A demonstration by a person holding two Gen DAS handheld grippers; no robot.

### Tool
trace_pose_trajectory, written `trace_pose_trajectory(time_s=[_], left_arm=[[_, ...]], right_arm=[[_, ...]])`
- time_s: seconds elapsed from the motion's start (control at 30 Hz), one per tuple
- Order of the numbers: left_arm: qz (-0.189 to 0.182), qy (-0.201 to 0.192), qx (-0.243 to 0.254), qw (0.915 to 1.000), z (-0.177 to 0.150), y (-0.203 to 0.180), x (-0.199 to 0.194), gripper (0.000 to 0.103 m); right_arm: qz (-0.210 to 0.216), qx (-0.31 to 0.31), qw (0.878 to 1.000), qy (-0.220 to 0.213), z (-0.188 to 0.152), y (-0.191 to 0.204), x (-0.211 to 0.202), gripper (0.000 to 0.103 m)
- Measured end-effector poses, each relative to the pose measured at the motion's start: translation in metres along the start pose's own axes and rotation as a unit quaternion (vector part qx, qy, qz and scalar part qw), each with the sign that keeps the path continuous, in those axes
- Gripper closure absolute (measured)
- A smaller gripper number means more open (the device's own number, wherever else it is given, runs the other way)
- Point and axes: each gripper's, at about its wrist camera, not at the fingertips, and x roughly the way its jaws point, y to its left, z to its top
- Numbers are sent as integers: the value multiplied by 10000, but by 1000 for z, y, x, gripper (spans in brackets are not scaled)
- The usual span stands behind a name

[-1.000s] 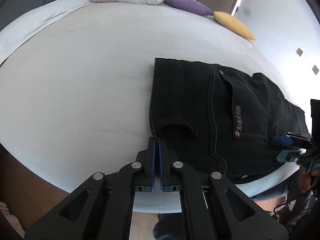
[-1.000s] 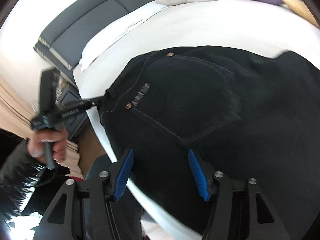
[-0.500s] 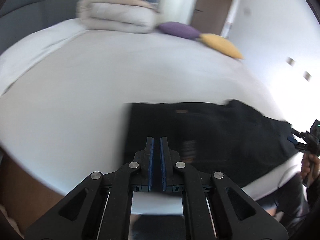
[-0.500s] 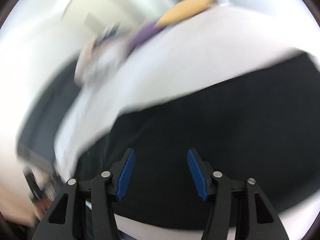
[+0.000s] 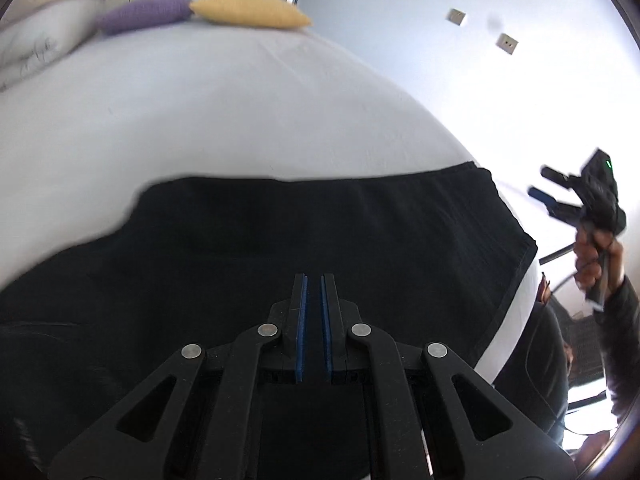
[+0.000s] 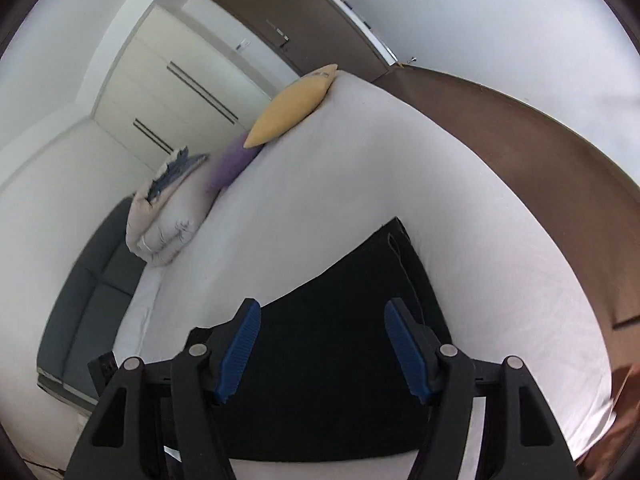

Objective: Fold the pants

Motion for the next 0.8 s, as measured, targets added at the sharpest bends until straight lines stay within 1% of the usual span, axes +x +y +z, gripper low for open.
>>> trace_pose_trajectory(time_s=[0.03, 0.07, 0.1, 0.13, 0.17, 0.23, 0.33, 0.4, 0.43, 0.47, 0.6, 0.67, 0.7, 0.73, 0.77, 0.8], left_arm=[[34, 55, -82, 9999, -1, 2, 8, 97], [97, 145, -206, 9996, -8, 8, 16, 97], [127, 201, -271, 9993, -8, 12, 27, 97], [176, 249, -328, 9990, -11, 16, 31, 97], [217, 270, -342, 9988, -15, 19, 34, 97], [315, 298, -375, 9984, -21, 27, 37, 97], [327, 299, -519, 9977, -25, 36, 43, 97], [283, 268, -557, 9977, -32, 40, 46, 97], [290, 252, -547, 9978, -33, 40, 47, 97], [295, 232, -534, 9979, -36, 43, 46, 97], [190, 179, -627, 9977, -39, 47, 42, 97], [124, 152, -686, 9974, -41, 50, 42, 97], [98, 138, -707, 9974, -42, 51, 42, 97], [79, 130, -725, 9973, -44, 52, 43, 97], [68, 122, -735, 9972, -45, 51, 45, 97], [64, 115, -738, 9972, -46, 51, 46, 97]], right_arm=[[27, -45, 9999, 111, 6, -2, 9, 42], [-119, -136, 9995, 257, 14, -7, 21, 42], [-161, -192, 9990, 366, 18, -13, 27, 43], [-250, -219, 9986, 423, 21, -17, 32, 46], [-380, -179, 9981, 449, 23, -24, 37, 46], [-322, -39, 9988, 361, 26, -39, 34, 46], [-341, 108, 9988, 347, 21, -54, 34, 46], [-445, 142, 9973, 558, 10, -58, 42, 46], [-439, 118, 9972, 596, 3, -61, 38, 46], [-423, 110, 9972, 614, 1, -54, 45, 45], [-210, 212, 9974, 662, -4, -51, 44, 46], [57, 203, 9967, 785, -5, -48, 45, 52], [119, 226, 9963, 817, -4, -49, 46, 54], [194, 272, 9960, 835, -3, -51, 48, 58], [299, 380, 9950, 868, 1, -56, 52, 65], [344, 441, 9945, 885, 3, -59, 56, 69]])
